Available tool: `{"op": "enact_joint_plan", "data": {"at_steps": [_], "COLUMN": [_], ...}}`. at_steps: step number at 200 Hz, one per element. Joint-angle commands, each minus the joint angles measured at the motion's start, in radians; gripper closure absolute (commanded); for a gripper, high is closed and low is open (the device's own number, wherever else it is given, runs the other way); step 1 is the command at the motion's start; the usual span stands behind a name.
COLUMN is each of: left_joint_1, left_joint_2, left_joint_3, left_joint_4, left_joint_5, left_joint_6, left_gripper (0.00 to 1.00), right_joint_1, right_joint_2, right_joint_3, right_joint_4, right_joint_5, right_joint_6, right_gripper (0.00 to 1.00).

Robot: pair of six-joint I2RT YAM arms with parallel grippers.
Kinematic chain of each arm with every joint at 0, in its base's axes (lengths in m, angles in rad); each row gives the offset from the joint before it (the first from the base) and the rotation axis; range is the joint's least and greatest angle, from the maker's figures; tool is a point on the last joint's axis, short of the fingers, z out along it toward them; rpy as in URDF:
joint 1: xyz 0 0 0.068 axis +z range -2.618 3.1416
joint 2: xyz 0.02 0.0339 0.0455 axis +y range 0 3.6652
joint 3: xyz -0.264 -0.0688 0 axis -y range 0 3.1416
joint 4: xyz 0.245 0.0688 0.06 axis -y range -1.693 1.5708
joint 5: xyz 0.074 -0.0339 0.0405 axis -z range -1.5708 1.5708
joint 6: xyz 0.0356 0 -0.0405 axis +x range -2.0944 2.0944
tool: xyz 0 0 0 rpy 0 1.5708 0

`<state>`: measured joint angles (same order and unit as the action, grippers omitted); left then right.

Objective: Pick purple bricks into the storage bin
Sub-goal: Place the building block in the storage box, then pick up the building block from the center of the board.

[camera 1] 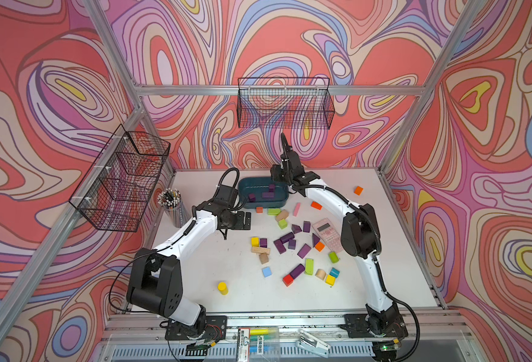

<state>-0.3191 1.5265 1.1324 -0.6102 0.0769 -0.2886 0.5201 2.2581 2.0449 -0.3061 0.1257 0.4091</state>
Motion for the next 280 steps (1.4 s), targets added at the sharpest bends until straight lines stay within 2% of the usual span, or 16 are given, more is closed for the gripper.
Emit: {"op": "enact_joint_plan", "data": {"at_steps": [1,106,204,280], "left_joint_1": [-0.009,-0.074,-0.180,-0.285], "left_joint_2": [0.020,0.068,0.090,0.096], "left_joint_3": [0.013,0.024,0.100,0.173], "left_joint_4": [-0.033,-0.055,-0.150,-0.212], "left_joint_5": [-0.007,-0.056,-0.068,-0.086], "left_joint_6": [-0.019,-0.062,-0.110,-0.240], "left_gripper": [0.00,0.08,0.15,0.17], "right_joint_1": [-0.006,-0.017,-0.045,-0.053], "right_joint_2": [-0.077,-0.383,-0.574,-0.643], "right_joint_3": [-0.091,-0.470,-0.731,-0.869], "right_joint_4": [0.035,0.052,0.009,0.058], "right_joint_5": [0.037,0.092,0.159,0.184], "right_joint_6": [-0.003,-0.012,0.015,0.037], "right_gripper": [0.38,0.37,0.37,0.37]}}
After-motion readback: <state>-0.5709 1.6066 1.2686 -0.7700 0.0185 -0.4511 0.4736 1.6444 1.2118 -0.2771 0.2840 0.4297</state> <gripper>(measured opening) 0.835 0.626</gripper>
